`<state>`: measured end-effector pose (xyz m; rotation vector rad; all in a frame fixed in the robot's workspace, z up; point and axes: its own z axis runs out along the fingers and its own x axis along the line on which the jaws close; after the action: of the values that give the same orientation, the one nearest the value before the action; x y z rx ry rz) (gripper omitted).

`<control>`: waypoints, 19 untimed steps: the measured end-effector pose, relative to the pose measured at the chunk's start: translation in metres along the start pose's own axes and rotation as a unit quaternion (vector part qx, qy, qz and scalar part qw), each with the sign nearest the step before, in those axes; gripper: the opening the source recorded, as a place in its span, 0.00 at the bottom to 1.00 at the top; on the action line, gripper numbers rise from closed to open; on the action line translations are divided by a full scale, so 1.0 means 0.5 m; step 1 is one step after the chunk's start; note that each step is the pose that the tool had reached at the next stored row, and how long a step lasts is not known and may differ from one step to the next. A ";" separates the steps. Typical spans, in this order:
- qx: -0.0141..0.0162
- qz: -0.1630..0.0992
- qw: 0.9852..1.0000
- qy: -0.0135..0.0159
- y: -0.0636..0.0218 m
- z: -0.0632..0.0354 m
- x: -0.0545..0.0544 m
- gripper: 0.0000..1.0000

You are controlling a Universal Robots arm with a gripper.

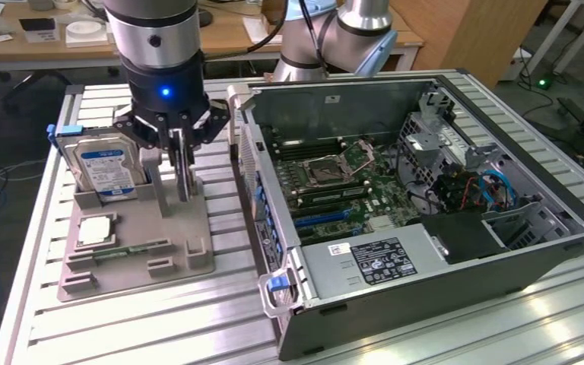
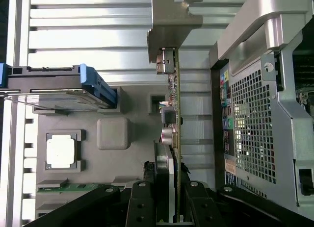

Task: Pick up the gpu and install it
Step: 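Pick up the gpu and move the gpu toward the slot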

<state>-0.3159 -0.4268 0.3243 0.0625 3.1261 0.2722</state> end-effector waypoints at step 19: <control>-0.014 0.000 1.000 0.001 0.001 -0.031 0.000 0.28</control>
<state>-0.3159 -0.4292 0.3398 0.0625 3.1224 0.3170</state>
